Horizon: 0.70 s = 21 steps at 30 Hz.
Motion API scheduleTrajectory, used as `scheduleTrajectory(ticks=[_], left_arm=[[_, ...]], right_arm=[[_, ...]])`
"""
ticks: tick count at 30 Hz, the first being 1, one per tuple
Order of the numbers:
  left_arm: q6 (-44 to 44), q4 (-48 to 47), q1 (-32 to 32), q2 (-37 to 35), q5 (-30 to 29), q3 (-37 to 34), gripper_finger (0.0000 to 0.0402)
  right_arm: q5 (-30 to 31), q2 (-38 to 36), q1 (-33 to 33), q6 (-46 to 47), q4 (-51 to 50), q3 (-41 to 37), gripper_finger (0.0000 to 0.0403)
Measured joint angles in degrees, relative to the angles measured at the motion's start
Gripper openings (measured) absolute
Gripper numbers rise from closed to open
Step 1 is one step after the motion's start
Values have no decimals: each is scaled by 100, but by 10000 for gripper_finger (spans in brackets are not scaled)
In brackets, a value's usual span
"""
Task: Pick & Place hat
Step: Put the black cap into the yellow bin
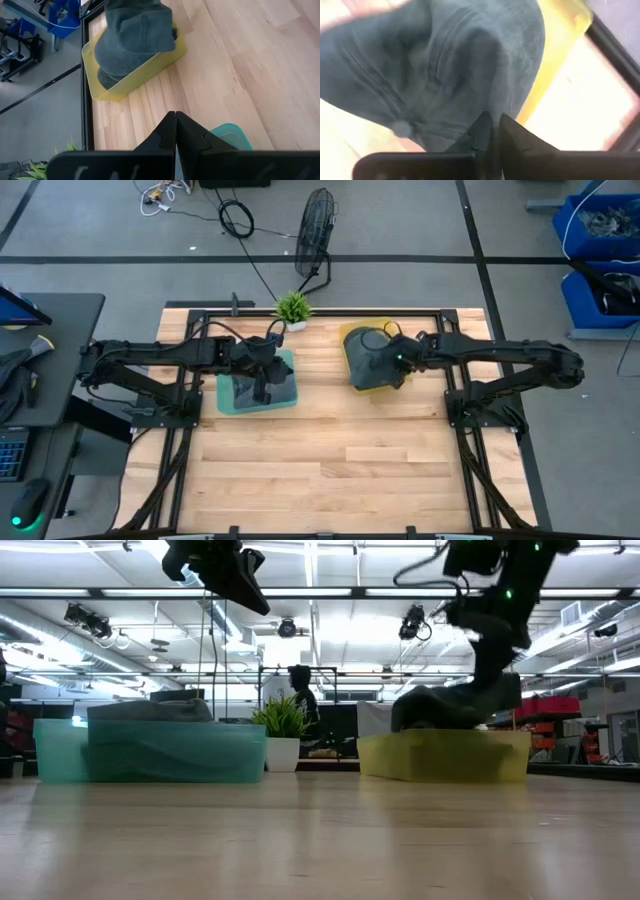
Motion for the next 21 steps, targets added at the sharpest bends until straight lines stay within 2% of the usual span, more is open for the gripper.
scheduleTrajectory(ticks=[4,9,13,17,21], left_arm=[[-11,0,0,0,0,0,7],[-15,-13,0,0,0,0,7],[-15,-77,0,0,0,1,7],[-15,-93,0,0,0,2,7],[-7,-90,0,0,0,2,7]], right_arm=[[7,0,2,76,148,452,22],[66,51,2,-74,605,369,13],[548,258,0,219,695,-194,12],[418,487,-2,293,1336,-961,23],[373,605,4,123,1557,-1225,49]])
